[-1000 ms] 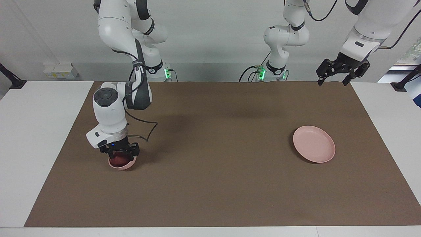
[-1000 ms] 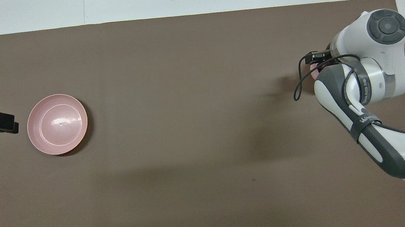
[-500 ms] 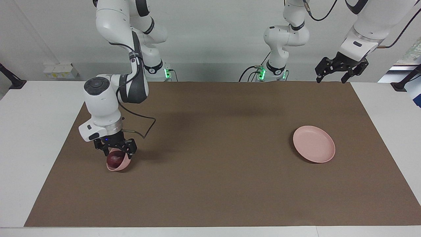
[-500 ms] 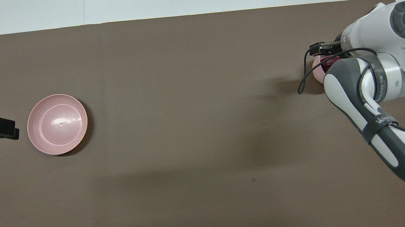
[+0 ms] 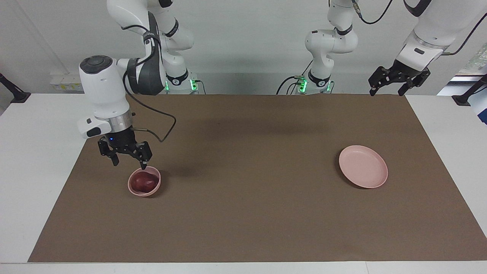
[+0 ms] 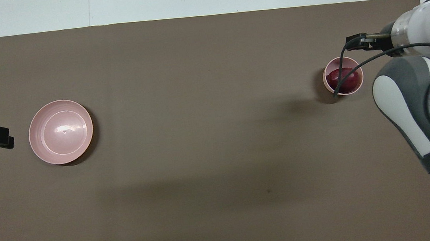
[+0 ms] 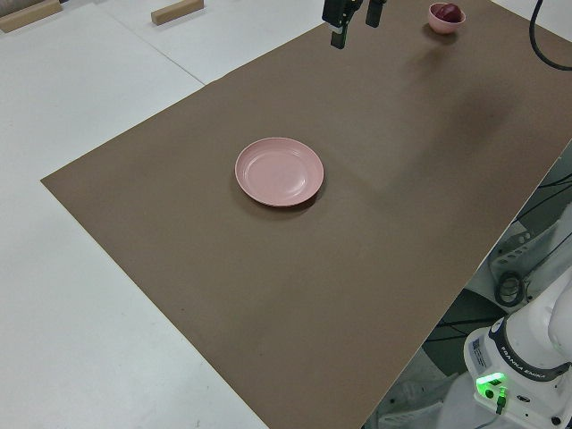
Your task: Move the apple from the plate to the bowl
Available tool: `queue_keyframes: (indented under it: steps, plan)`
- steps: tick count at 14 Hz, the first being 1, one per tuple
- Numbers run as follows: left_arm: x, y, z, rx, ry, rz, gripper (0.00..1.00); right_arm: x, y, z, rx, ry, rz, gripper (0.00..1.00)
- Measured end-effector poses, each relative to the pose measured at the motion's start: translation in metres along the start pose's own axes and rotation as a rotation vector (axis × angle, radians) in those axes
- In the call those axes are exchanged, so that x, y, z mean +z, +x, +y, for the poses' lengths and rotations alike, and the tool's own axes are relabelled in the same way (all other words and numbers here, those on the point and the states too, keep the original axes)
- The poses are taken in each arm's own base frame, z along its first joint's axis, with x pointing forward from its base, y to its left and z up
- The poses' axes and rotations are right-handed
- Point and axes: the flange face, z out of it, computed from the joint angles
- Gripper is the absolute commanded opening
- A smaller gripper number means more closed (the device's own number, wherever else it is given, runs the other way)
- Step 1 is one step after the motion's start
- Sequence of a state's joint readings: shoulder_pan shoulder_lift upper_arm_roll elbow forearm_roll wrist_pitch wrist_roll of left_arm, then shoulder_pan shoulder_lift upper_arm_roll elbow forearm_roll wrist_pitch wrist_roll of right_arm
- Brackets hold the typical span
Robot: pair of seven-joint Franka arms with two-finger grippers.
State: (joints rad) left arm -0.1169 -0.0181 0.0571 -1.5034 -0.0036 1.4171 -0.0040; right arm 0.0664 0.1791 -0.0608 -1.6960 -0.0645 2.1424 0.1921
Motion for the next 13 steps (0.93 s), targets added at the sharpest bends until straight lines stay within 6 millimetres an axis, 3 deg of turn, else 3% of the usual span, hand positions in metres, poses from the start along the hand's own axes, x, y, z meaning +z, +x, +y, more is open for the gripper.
queue_keyframes:
  steps: [7, 13]
  plan:
    - [0.0, 0.0, 0.0, 0.0, 0.0, 0.0, 1.0, -0.128, -0.022, 0.015, 0.071, -0.008, -0.127, 1.0]
    - [0.0, 0.0, 0.0, 0.0, 0.0, 0.0, 1.0, -0.162, -0.033, 0.007, 0.078, 0.028, -0.173, 1.0]
